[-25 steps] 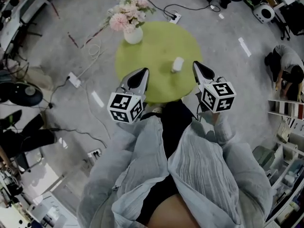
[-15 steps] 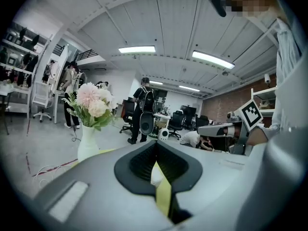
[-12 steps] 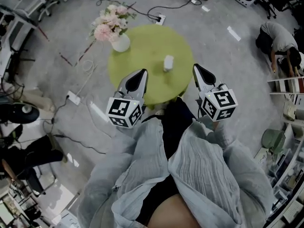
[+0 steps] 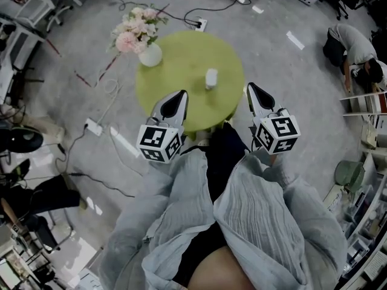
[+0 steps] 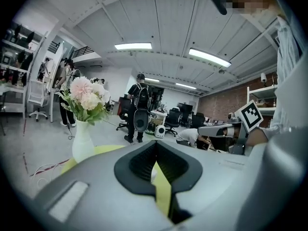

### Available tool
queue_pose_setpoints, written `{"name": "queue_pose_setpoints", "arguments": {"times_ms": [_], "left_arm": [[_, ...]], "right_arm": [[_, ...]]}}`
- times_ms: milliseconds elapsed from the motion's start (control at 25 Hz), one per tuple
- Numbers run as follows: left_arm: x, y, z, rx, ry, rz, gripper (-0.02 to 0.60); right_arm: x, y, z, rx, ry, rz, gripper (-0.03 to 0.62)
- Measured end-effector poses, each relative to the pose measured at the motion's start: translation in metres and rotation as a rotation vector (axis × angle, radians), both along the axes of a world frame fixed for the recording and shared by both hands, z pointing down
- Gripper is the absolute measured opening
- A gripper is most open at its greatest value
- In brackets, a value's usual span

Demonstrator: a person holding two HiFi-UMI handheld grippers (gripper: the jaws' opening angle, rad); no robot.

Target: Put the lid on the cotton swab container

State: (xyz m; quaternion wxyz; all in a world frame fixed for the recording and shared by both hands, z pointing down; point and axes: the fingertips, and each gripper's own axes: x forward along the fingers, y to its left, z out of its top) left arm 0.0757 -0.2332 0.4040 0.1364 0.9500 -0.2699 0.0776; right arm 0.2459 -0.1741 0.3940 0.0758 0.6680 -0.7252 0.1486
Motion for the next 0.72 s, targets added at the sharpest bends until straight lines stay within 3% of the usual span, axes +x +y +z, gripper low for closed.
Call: {"name": "queue_pose_setpoints", "arguments": {"times_ms": [720], "left_arm": [[0.004,0.001,0.009,-0.013,-0.026,-0.003,0.017]], "right_arm": [[-0.005,0.002,0.011,-0.026,0.001,-0.015,0.002]]}}
